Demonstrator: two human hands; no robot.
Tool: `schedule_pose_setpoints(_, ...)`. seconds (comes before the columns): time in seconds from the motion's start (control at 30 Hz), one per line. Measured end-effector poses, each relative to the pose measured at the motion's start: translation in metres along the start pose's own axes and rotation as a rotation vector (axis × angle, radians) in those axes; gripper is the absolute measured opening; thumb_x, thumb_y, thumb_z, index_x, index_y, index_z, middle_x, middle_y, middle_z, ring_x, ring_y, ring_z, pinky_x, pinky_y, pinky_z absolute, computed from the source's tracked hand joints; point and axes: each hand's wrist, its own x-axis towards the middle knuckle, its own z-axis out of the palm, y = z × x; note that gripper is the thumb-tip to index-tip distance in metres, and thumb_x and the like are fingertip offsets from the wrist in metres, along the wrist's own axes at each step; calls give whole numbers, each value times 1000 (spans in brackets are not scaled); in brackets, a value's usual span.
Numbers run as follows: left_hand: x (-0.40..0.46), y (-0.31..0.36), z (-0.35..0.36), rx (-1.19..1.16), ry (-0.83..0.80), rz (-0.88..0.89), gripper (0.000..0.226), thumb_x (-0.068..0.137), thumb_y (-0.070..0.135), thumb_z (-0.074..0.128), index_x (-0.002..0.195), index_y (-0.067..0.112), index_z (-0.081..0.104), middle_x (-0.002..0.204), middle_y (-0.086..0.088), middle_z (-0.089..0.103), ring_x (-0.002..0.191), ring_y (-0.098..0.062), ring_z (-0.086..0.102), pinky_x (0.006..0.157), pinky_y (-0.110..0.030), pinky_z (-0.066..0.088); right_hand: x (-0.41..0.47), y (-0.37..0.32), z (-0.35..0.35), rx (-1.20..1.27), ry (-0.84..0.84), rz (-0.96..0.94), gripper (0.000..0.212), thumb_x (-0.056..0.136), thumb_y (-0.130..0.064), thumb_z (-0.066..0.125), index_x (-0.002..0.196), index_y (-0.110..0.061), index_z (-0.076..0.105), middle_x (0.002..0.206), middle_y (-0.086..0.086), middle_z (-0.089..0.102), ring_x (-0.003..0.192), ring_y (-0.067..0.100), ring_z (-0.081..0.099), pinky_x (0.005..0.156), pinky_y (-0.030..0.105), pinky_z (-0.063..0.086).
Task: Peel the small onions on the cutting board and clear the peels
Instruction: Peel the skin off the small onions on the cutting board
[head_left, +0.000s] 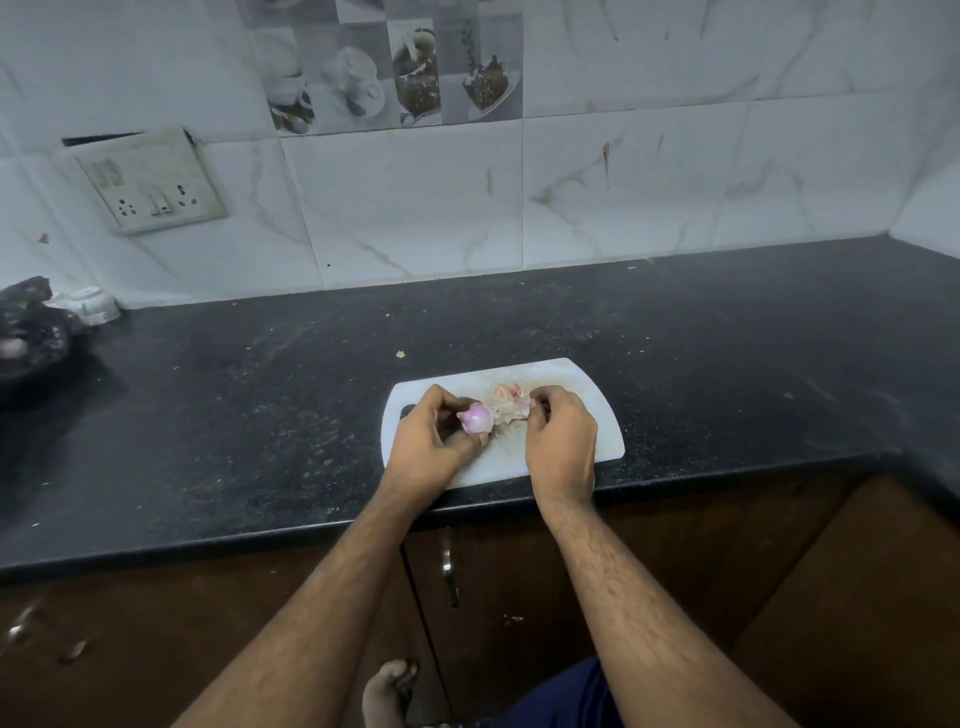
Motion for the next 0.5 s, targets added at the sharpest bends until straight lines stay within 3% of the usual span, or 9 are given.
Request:
schedule_pose_setpoints(0.13, 0, -3, -2, 52, -27, 56, 60, 91, 15, 77, 138, 36, 47, 118, 5, 72, 110, -7, 70, 95, -19, 54, -9, -1, -2, -57, -137, -245, 40, 99, -12, 54, 134, -29, 63, 124, -14, 54, 107, 6, 56, 77, 28, 54)
schedule_pose_setpoints(0.2, 2, -5, -2, 144, -32, 101, 63, 94, 15, 73, 145, 37, 44, 119, 10, 70, 112, -3, 68, 99, -17, 51, -8, -4, -3, -102, -210, -313, 39, 102, -29, 50, 140, -31, 56, 129, -14, 50, 114, 5, 52, 76, 32, 54)
schedule_pose_setpoints(0.3, 5, -7, 1, 268, -66, 161, 57, 95, 9, 68, 148, 24, 52, 127, 7, 64, 119, -5, 61, 108, -27, 48, -3, -4, -1, -205, -345, -285, 45, 103, -55, 37, 132, -28, 58, 139, -8, 54, 129, 10, 49, 85, 37, 52)
schedule_pose_setpoints(0.37, 4, -3, 3, 330, -98, 177, 49, 96, 6, 65, 144, 15, 58, 128, 5, 60, 119, -9, 58, 110, -30, 47, -2, -5, 1, -313, -397, -295, 46, 105, -54, 31, 126, -23, 57, 145, -3, 54, 132, 15, 47, 87, 38, 48)
schedule_pose_setpoints(0.5, 3, 1, 6, 395, -85, 205, 41, 94, 7, 66, 133, 13, 64, 122, 2, 63, 113, -11, 59, 105, -30, 48, -4, -11, 1, -408, -401, -308, 45, 108, -44, 24, 127, -16, 55, 145, 3, 54, 123, 19, 50, 84, 38, 46)
